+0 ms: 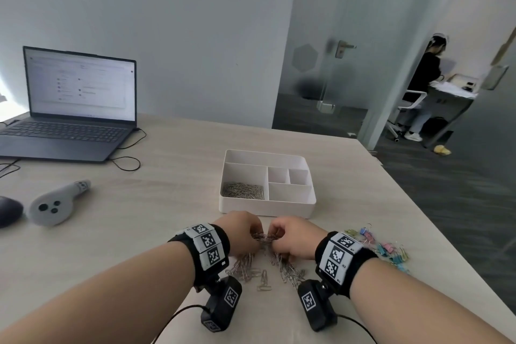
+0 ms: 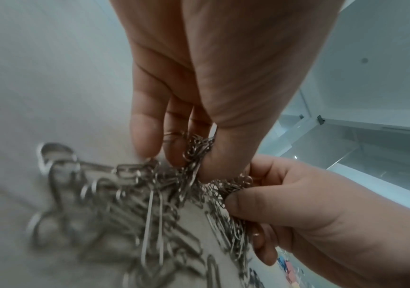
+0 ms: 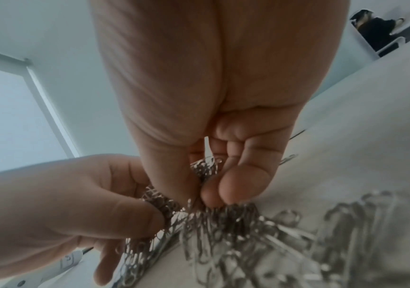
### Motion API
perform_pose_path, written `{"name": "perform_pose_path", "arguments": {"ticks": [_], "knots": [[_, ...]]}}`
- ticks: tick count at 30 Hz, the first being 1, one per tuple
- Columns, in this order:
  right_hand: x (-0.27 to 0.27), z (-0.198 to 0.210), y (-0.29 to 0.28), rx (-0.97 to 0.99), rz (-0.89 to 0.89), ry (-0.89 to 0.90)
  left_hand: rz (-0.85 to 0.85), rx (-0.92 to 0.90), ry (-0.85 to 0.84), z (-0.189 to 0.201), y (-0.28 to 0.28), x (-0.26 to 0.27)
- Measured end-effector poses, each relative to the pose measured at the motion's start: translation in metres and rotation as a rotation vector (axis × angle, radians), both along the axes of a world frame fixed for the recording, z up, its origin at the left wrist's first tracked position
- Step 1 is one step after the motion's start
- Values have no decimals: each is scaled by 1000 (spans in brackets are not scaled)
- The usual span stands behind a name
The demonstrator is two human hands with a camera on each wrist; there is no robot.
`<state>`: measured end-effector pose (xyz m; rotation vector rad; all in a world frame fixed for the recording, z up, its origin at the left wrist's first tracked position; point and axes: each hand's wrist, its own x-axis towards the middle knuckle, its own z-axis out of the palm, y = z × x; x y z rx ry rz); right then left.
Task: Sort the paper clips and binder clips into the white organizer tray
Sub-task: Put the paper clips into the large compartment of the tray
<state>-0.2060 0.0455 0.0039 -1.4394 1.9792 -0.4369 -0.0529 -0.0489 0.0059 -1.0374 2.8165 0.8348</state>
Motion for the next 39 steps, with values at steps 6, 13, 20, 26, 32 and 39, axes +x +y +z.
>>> {"name": "perform_pose_path", "arguments": {"ticks": [6, 13, 20, 26, 32, 39], "knots": [[-9, 1, -5, -20, -42, -172, 39, 176, 112, 2, -21, 9], [-18, -1, -10, -34, -100, -290, 116, 196, 250, 28, -57, 10], [-18, -7, -13, -45, -156, -403, 215, 116, 291, 53, -98, -14], [-17, -3, -17, -85, -178, -511, 224, 7, 251, 51, -110, -29], [-16, 17, -34, -161, -182, -592, 239, 2, 376, 38, -110, -14], [-12, 46, -81, -280, -253, -668, 298, 61, 487, 34, -104, 9]]}}
